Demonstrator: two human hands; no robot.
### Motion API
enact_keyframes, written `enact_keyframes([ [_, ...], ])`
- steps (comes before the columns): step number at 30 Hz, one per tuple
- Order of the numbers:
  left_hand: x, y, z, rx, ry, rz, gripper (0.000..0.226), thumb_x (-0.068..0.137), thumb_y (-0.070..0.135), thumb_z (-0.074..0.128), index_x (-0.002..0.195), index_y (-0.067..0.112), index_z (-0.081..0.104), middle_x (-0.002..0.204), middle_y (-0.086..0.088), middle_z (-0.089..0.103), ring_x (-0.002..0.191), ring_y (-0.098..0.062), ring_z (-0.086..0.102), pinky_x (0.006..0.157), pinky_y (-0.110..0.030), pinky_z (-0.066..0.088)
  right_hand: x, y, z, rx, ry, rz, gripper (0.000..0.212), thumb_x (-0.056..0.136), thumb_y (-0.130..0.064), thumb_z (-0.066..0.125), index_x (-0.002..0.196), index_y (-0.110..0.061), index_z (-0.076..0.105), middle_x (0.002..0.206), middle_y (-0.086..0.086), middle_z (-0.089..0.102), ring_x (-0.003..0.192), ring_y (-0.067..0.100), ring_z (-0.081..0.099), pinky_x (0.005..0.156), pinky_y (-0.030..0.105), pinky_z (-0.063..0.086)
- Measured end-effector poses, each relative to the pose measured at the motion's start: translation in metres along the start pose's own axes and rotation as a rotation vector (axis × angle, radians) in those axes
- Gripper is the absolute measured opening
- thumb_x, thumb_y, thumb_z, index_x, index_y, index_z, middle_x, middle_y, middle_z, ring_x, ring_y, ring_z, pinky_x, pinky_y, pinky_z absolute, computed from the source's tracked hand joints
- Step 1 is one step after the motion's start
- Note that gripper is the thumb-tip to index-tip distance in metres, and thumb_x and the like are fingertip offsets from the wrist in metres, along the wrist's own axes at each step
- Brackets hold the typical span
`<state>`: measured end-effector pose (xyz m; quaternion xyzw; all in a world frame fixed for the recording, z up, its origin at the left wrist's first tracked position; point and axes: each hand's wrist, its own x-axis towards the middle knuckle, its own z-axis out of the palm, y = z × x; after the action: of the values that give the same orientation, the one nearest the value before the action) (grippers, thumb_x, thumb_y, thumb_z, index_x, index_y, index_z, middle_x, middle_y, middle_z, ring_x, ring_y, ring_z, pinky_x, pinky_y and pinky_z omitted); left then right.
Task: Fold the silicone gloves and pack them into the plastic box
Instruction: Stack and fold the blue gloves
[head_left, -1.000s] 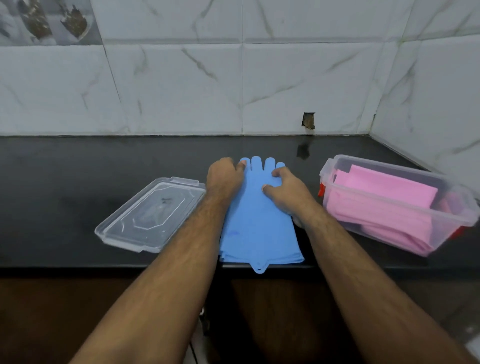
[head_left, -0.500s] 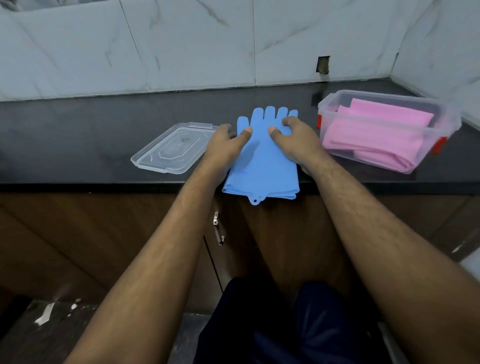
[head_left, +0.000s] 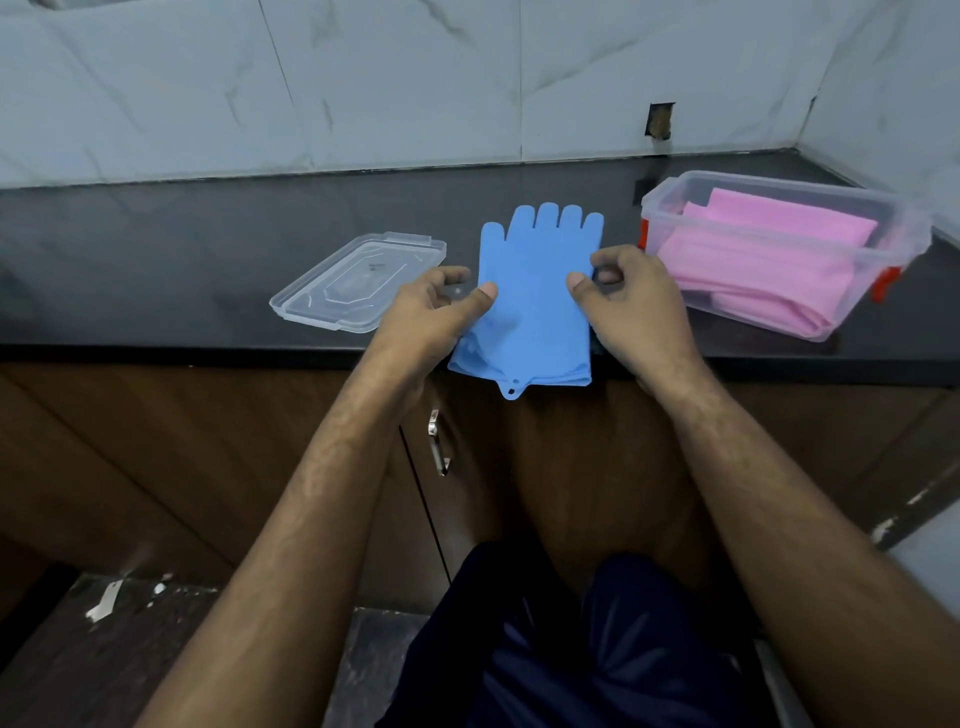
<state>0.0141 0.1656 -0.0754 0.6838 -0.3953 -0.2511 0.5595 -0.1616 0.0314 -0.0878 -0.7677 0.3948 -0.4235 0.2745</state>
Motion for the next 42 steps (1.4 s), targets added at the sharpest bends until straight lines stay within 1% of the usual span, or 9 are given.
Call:
enact_keyframes([
  [4, 0.000, -0.001, 0.003, 0.076, 0.001, -0.017, 0.043, 0.093, 0.027, 0.074, 0.133, 0.017, 0.061, 0.111, -0.020, 0.073, 0.101, -0.025, 0.075, 0.092, -0.042, 0.061, -0.003, 0.001, -0.004, -0.010, -0.052, -0.011, 0.044, 0.090, -0.029, 0.070, 0.130, -0.015, 0.059, 0.112, 0.002, 0.061, 0.071, 0.002, 0.059, 0.078, 0.019, 0.050],
  [11, -0.002, -0.003, -0.005, 0.031, 0.002, -0.017, 0.032, 0.090, 0.010, 0.070, 0.120, 0.019, 0.069, 0.082, -0.005, 0.076, 0.081, -0.011, 0.076, 0.069, -0.023, 0.057, -0.007, 0.001, -0.006, -0.005, -0.156, -0.081, 0.030, 0.087, -0.014, 0.067, 0.115, -0.024, 0.068, 0.108, -0.002, 0.063, 0.059, 0.004, 0.052, 0.072, 0.014, 0.045],
  [17, -0.006, -0.004, -0.002, 0.166, 0.011, 0.045, 0.033, 0.090, 0.014, 0.067, 0.122, 0.021, 0.068, 0.073, -0.004, 0.063, 0.076, -0.017, 0.066, 0.077, -0.035, 0.054, -0.002, 0.001, -0.011, -0.003, -0.292, -0.018, 0.035, 0.085, -0.006, 0.059, 0.111, -0.025, 0.072, 0.108, -0.012, 0.067, 0.068, -0.001, 0.053, 0.077, 0.021, 0.047],
  [20, -0.009, -0.005, -0.004, 0.182, 0.010, 0.072, 0.034, 0.092, 0.014, 0.067, 0.126, 0.020, 0.067, 0.067, 0.001, 0.058, 0.071, -0.012, 0.060, 0.073, -0.031, 0.050, 0.000, 0.003, -0.012, 0.021, -0.335, -0.013, 0.034, 0.086, -0.005, 0.059, 0.107, -0.026, 0.073, 0.106, -0.015, 0.069, 0.061, -0.010, 0.053, 0.065, 0.010, 0.043],
  [25, -0.016, -0.001, -0.008, 0.159, 0.003, 0.082, 0.030, 0.094, 0.011, 0.069, 0.124, 0.015, 0.069, 0.087, -0.026, 0.070, 0.086, -0.036, 0.070, 0.088, -0.043, 0.058, 0.000, 0.006, -0.013, 0.078, -0.367, -0.010, 0.035, 0.083, -0.002, 0.059, 0.103, -0.026, 0.076, 0.100, -0.015, 0.072, 0.053, -0.005, 0.049, 0.060, 0.010, 0.042],
  [29, -0.019, -0.002, -0.009, 0.159, 0.027, 0.079, 0.027, 0.094, 0.016, 0.071, 0.120, 0.016, 0.072, 0.099, -0.028, 0.073, 0.101, -0.039, 0.071, 0.094, -0.055, 0.057, 0.002, 0.006, -0.016, 0.117, -0.396, -0.013, 0.034, 0.082, 0.000, 0.061, 0.101, -0.024, 0.077, 0.078, -0.020, 0.066, 0.048, -0.003, 0.045, 0.051, 0.005, 0.038],
  [34, -0.021, -0.017, -0.006, 0.286, 0.152, 0.205, 0.010, 0.092, 0.026, 0.070, 0.093, 0.023, 0.080, 0.084, -0.004, 0.075, 0.077, -0.010, 0.066, 0.069, -0.031, 0.053, 0.002, 0.005, -0.018, 0.045, -0.424, -0.064, 0.035, 0.085, -0.001, 0.061, 0.106, -0.025, 0.075, 0.078, -0.025, 0.064, 0.053, -0.003, 0.047, 0.053, 0.003, 0.036],
  [38, -0.021, -0.027, -0.007, 0.422, 0.185, 0.306, 0.007, 0.091, 0.026, 0.072, 0.090, 0.023, 0.078, 0.104, -0.002, 0.057, 0.089, -0.002, 0.055, 0.073, -0.008, 0.043, -0.001, 0.003, -0.019, -0.025, -0.421, -0.121, 0.036, 0.087, -0.003, 0.060, 0.111, -0.025, 0.074, 0.101, -0.016, 0.064, 0.063, -0.006, 0.050, 0.061, 0.004, 0.037],
  [42, -0.024, -0.032, -0.013, 0.458, 0.140, 0.380, 0.010, 0.094, 0.023, 0.070, 0.086, 0.017, 0.073, 0.104, -0.002, 0.057, 0.098, -0.006, 0.056, 0.076, -0.009, 0.044, -0.004, 0.004, -0.023, -0.113, -0.405, -0.208, 0.020, 0.093, -0.022, 0.067, 0.111, -0.030, 0.072, 0.100, -0.018, 0.054, 0.068, 0.002, 0.049, 0.063, 0.009, 0.035],
])
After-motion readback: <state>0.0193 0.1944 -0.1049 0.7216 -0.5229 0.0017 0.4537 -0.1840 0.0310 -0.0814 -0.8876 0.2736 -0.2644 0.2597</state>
